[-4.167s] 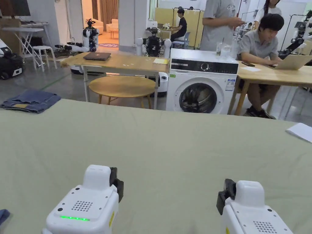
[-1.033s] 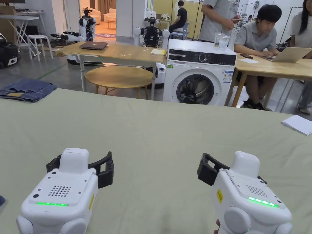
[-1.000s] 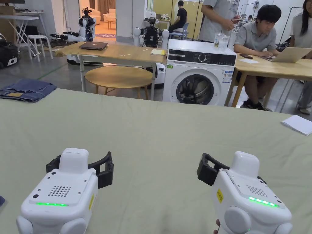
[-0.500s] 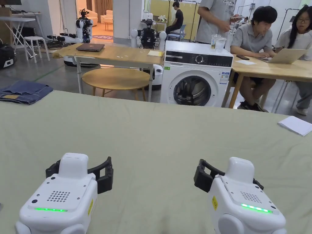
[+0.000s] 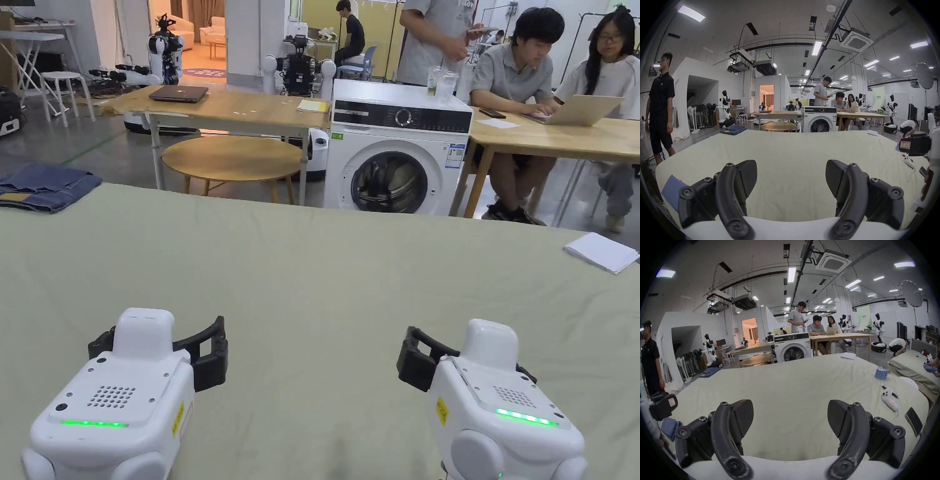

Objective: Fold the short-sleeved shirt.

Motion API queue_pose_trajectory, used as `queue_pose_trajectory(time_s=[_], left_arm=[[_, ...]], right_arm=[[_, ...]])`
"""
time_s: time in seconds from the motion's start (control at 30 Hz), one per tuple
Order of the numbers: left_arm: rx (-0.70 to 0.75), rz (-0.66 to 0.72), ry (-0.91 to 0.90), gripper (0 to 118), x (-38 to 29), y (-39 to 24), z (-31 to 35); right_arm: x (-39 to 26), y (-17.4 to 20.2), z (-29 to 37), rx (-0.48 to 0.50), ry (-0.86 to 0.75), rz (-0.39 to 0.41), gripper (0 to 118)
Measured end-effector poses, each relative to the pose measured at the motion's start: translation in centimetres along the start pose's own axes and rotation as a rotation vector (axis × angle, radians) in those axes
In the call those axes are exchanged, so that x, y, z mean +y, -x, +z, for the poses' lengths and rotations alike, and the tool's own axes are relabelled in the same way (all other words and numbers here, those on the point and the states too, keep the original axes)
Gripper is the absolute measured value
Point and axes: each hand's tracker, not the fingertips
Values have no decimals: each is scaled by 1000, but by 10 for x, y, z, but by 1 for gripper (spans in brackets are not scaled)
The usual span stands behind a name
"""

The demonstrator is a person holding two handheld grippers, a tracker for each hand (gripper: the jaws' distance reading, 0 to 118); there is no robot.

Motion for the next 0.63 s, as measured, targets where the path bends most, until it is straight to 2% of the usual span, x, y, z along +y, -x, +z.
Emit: queue_pose_trajectory(time_s=[0.3,0.5,0.63], left_arm=[[1,-11,2,88,-1,-2,-2],[2,-6,5,88,-2,-2,-2],[1,-9,5,88,-2,-2,-2]], right_arm=[[-8,5,-5,-23,25,42,95],[-6,2,-3,57,8,19,95],[-6,6,-3,0,-24,58,95]])
